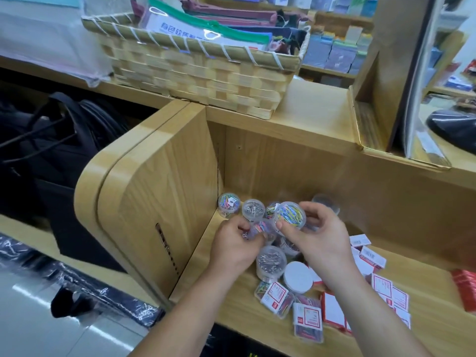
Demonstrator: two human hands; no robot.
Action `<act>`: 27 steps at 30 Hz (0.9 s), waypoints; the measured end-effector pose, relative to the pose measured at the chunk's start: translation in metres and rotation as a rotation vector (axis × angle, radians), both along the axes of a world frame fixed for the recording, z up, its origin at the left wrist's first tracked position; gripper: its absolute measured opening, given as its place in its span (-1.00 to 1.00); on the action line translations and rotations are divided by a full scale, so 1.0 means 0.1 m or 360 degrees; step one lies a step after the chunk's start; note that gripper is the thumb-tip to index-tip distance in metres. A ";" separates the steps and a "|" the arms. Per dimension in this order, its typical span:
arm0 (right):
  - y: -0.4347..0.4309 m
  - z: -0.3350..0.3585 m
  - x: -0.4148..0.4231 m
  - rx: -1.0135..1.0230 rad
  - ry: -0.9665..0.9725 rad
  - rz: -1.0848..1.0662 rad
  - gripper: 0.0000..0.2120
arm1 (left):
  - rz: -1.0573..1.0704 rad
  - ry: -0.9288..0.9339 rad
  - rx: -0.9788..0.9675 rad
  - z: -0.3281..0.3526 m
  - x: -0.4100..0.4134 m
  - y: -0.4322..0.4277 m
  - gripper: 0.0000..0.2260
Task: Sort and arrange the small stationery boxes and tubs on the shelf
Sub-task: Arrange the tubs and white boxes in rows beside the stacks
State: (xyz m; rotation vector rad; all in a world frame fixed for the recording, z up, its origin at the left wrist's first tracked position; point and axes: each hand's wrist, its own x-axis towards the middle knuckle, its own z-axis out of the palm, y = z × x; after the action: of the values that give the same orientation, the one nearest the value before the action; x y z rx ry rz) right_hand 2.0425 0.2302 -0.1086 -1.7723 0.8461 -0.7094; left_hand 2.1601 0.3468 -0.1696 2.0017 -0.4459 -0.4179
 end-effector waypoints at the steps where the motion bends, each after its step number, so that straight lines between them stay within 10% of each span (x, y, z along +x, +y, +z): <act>1: 0.00 -0.01 0.03 0.0011 0.0004 0.0012 -0.56 | 0.0002 0.0008 -0.0033 0.00 0.00 0.02 -0.77; 15: 0.12 -0.14 0.51 -0.0395 0.0195 0.0232 -0.52 | 0.0427 -0.0205 -0.0267 -0.31 -0.04 0.70 -0.87; 27: 0.08 -0.35 1.31 -0.0593 0.0489 0.0420 -0.51 | -0.0407 -0.1188 0.0339 -0.35 -0.35 1.06 -0.62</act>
State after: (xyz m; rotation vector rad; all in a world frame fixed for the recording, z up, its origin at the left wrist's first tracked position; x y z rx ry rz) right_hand 2.1740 0.2378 -0.1435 -2.3202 0.6883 -0.4448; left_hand 2.1250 0.4533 -0.2046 2.2769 -1.1657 0.1622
